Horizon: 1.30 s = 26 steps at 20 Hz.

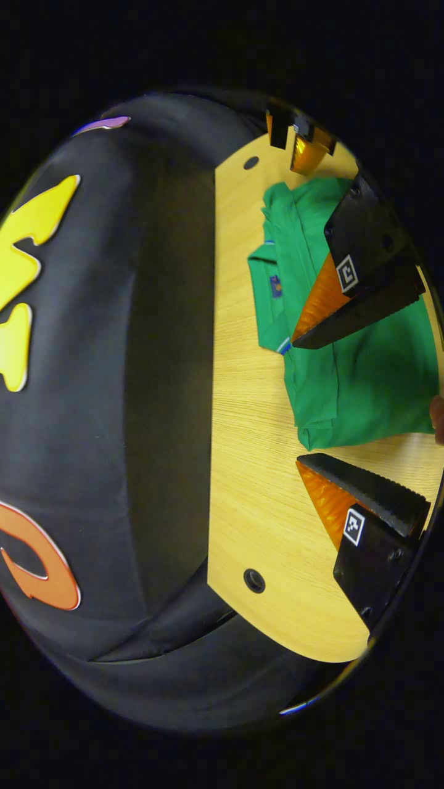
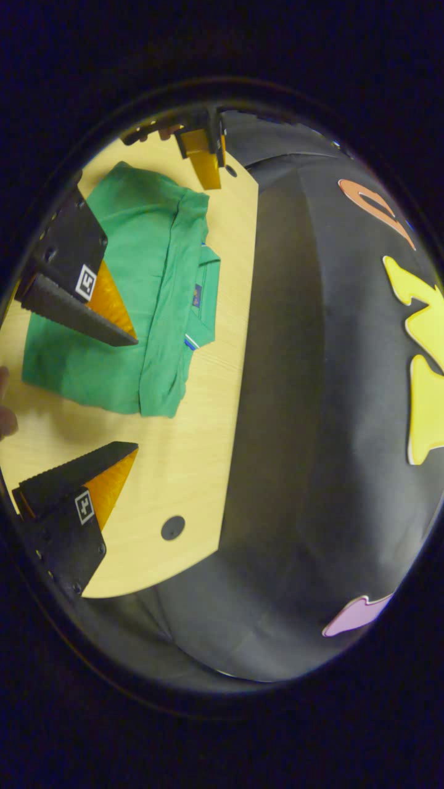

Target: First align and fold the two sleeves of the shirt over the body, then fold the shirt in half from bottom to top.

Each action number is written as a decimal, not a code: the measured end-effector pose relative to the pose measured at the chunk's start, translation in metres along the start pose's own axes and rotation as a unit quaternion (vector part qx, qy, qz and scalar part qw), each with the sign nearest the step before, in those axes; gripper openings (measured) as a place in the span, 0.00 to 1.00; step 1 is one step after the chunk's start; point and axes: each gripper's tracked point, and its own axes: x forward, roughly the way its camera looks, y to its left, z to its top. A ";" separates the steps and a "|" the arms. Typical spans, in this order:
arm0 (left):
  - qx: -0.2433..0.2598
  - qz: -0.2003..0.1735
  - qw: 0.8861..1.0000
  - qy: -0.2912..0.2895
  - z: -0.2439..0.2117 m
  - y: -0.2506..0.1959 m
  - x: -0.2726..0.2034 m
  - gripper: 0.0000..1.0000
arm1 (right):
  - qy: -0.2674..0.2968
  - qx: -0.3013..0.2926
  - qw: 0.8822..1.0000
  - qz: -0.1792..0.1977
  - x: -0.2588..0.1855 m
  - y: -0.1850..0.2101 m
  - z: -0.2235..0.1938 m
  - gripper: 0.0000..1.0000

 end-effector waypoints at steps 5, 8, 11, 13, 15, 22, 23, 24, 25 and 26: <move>0.002 0.002 0.997 -0.076 0.059 -0.018 -0.093 1.00 | -0.074 0.013 0.997 0.022 -0.085 -0.001 0.033 0.96; 0.015 -0.003 0.989 -0.144 0.101 -0.025 -0.162 1.00 | -0.133 0.040 0.990 0.029 -0.154 -0.004 0.060 0.96; 0.003 -0.010 0.982 -0.187 0.117 -0.026 -0.227 1.00 | -0.193 0.047 0.980 0.016 -0.225 -0.009 0.080 0.96; -0.009 -0.013 0.979 -0.204 0.121 -0.020 -0.264 1.00 | -0.219 0.053 0.974 0.013 -0.272 -0.001 0.082 0.96; -0.015 -0.010 0.977 -0.212 0.115 -0.014 -0.298 1.00 | -0.256 0.061 0.965 -0.008 -0.314 -0.002 0.082 0.96; 0.008 -0.023 0.969 -0.246 0.096 -0.007 -0.378 1.00 | -0.290 0.055 0.955 -0.032 -0.402 0.011 0.040 0.97; 0.009 -0.026 0.968 -0.248 0.092 -0.008 -0.384 1.00 | -0.288 0.055 0.955 -0.032 -0.410 0.013 0.033 0.96; 0.011 -0.031 0.968 -0.250 0.089 -0.012 -0.391 1.00 | -0.294 0.058 0.954 -0.032 -0.420 0.014 0.033 0.96; 0.011 -0.032 0.967 -0.252 0.088 -0.014 -0.398 1.00 | -0.302 0.058 0.951 -0.032 -0.428 0.014 0.034 0.96; 0.011 -0.033 0.966 -0.256 0.088 -0.015 -0.404 1.00 | -0.312 0.057 0.948 -0.035 -0.438 0.011 0.036 0.98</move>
